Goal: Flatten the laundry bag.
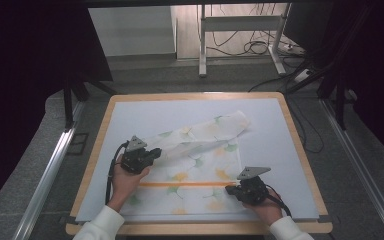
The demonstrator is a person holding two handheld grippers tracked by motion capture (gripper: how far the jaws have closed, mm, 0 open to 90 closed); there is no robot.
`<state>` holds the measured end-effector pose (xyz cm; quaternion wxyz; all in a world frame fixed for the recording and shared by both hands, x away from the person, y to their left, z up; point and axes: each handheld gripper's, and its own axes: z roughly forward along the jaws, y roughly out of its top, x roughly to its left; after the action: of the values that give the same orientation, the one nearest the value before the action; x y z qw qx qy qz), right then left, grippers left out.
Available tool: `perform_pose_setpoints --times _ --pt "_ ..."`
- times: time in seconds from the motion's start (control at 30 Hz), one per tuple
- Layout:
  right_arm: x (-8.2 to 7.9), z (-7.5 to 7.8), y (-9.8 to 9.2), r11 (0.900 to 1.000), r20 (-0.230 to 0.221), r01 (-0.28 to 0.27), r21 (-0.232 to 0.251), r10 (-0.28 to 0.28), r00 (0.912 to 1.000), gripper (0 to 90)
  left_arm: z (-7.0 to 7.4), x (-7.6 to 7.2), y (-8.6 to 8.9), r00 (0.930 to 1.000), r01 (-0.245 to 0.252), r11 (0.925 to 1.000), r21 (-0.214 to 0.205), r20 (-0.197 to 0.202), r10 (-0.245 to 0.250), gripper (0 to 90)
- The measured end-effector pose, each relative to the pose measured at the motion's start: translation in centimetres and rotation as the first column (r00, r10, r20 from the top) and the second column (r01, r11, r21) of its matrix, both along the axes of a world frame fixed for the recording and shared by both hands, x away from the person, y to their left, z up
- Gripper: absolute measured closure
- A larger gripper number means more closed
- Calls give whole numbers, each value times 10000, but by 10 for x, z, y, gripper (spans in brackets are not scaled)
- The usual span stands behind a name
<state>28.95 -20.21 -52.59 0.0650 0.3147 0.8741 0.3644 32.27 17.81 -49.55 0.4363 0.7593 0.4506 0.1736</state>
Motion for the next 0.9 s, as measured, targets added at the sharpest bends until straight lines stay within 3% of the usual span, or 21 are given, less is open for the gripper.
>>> perform_pose_setpoints --times 0.9 --pt "-4 -1 -1 9991 100 417 115 -418 9991 893 5 16 17 9994 -222 9993 -317 245 230 872"
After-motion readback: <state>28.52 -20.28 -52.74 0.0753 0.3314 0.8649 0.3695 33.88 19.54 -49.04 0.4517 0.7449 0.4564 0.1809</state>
